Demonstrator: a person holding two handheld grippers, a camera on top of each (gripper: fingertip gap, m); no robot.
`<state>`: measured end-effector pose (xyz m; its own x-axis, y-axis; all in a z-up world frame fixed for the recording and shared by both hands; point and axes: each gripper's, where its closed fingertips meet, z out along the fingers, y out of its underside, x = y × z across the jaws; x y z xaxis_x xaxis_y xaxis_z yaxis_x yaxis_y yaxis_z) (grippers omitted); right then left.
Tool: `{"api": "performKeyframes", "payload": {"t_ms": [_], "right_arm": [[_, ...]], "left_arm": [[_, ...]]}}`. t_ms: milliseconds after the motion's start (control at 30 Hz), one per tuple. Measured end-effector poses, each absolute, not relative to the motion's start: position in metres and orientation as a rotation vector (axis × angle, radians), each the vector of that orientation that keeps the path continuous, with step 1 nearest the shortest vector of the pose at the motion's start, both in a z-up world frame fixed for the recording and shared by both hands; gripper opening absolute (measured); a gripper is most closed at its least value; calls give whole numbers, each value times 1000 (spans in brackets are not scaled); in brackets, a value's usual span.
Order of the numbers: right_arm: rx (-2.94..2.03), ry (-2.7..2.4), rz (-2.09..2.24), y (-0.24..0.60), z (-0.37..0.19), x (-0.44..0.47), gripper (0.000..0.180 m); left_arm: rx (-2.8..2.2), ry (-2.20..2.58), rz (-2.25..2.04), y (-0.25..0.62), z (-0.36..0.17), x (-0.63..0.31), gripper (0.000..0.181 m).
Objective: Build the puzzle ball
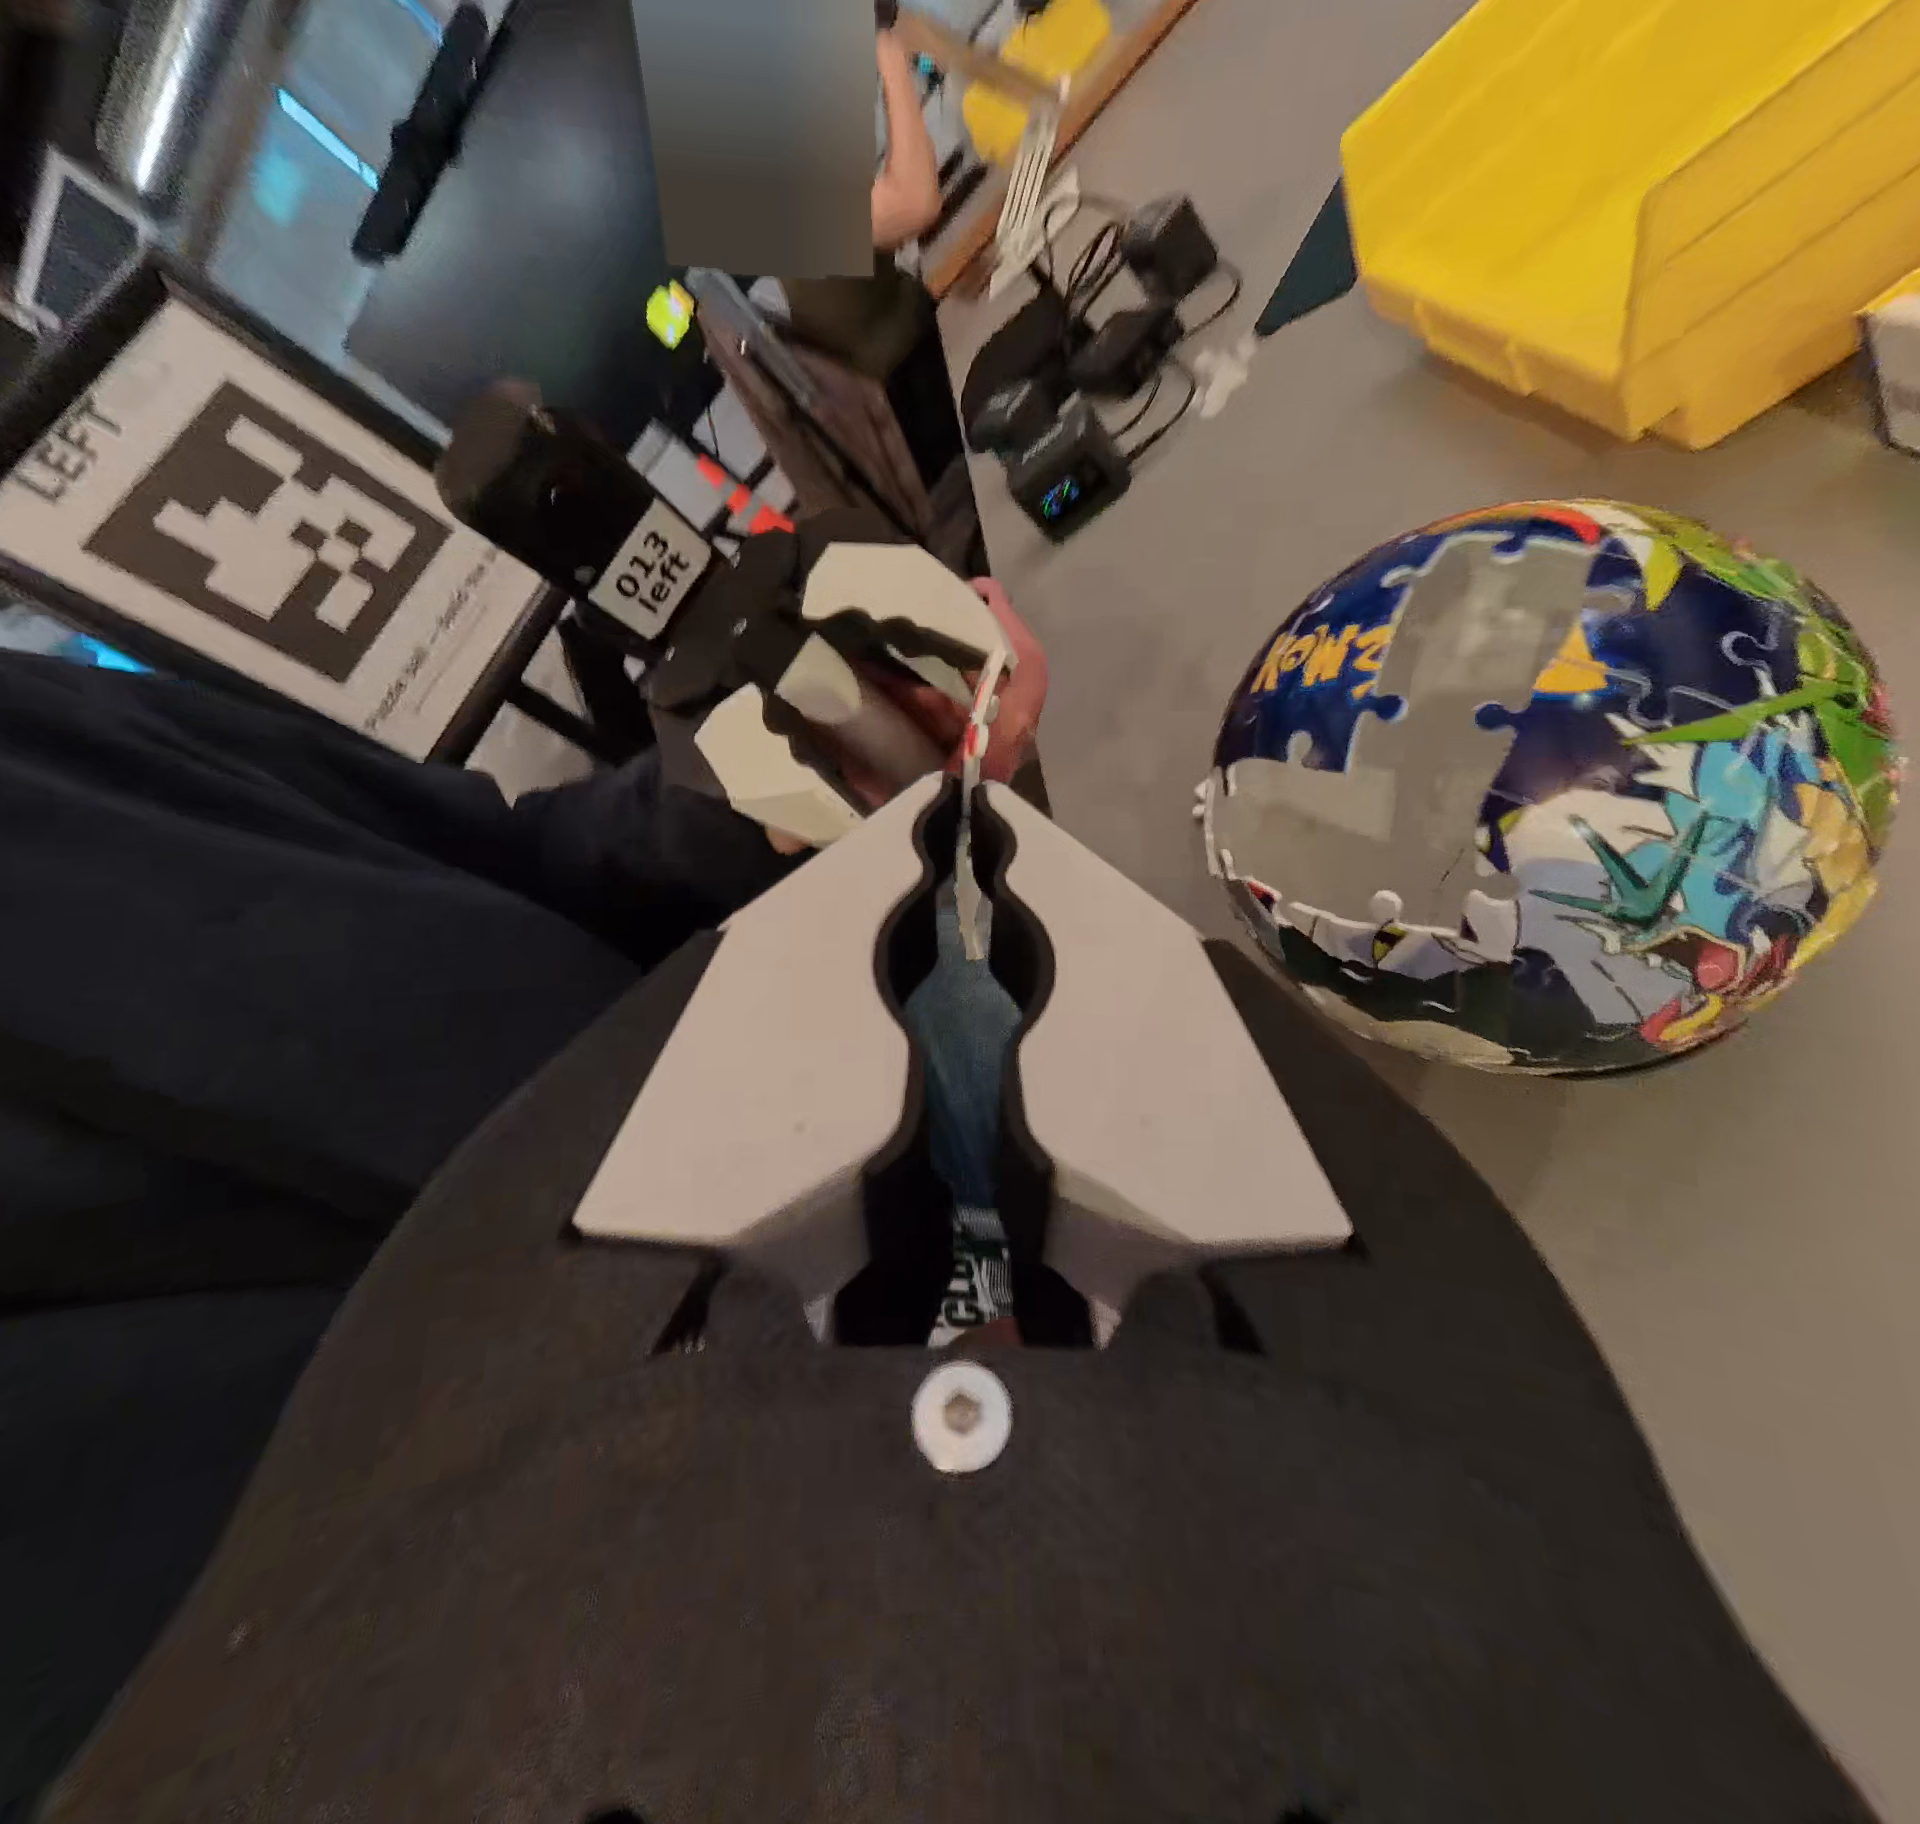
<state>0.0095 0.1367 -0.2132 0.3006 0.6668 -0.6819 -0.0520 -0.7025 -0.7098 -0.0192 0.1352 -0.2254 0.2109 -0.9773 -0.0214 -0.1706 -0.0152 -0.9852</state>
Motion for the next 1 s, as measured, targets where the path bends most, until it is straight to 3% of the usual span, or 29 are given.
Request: {"api": "performKeyframes", "payload": {"t_ms": [300,533,733,833,1000], "right_arm": [[-1665,34,1454,142,-214,48,0],[-1485,125,1539,134,-208,33,0],[-1404,57,1557,121,-199,20,0],[-1378,23,1549,115,-195,18,0],[-1395,-22,1545,108,-197,14,0]], "left_arm": [[-1440,1197,-920,137,-236,-17,46],[-1451,1196,-1011,123,-234,0,44],[-1490,1072,-1333,104,-221,12,30],[-1489,1015,-1488,100,-214,11,8],[-1488,1039,-1581,92,-215,8,5]]}}
